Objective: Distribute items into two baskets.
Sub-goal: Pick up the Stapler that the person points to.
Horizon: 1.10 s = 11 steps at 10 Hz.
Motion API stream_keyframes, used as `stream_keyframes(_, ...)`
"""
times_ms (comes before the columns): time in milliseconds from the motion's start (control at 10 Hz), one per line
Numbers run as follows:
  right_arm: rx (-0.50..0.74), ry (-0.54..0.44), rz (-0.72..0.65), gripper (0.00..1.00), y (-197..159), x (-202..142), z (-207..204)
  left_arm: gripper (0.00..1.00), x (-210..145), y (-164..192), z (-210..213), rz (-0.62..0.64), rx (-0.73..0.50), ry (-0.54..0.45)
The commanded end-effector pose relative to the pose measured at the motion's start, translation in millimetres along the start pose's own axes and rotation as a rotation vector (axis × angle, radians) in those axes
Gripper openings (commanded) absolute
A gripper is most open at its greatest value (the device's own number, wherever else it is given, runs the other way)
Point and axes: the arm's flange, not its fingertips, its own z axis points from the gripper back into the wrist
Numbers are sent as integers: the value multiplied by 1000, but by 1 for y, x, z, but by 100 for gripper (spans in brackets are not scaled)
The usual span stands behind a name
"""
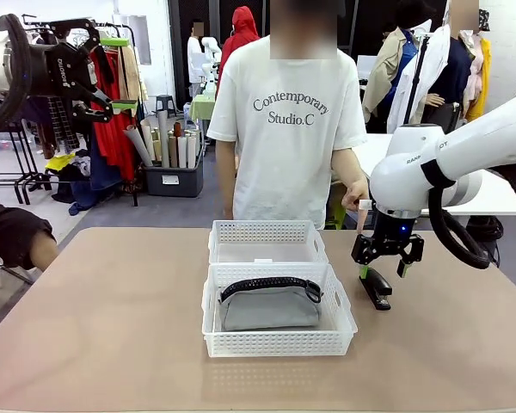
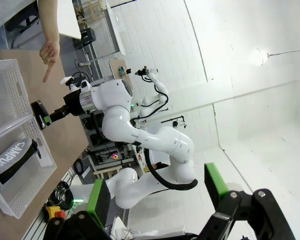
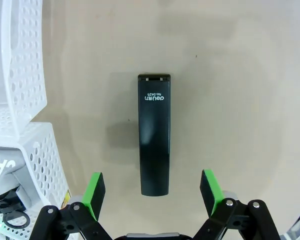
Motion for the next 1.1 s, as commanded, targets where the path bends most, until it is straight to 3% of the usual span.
stream_keyframes(0,-11,-10,5,100,-2,1,2,100,-2,-1,0,-1,-1,-2)
stream_keyframes(600,-38,0,-12,100,0,3,-27,100,-2,-1,0,-1,-1,-2)
stream_keyframes(700,-17,19,87,92,-4,3,-27,100,-2,-1,0,-1,-1,-2)
stream_keyframes(1000,-21,10,49,32,-3,4,-26,100,-2,-1,0,-1,-1,-2)
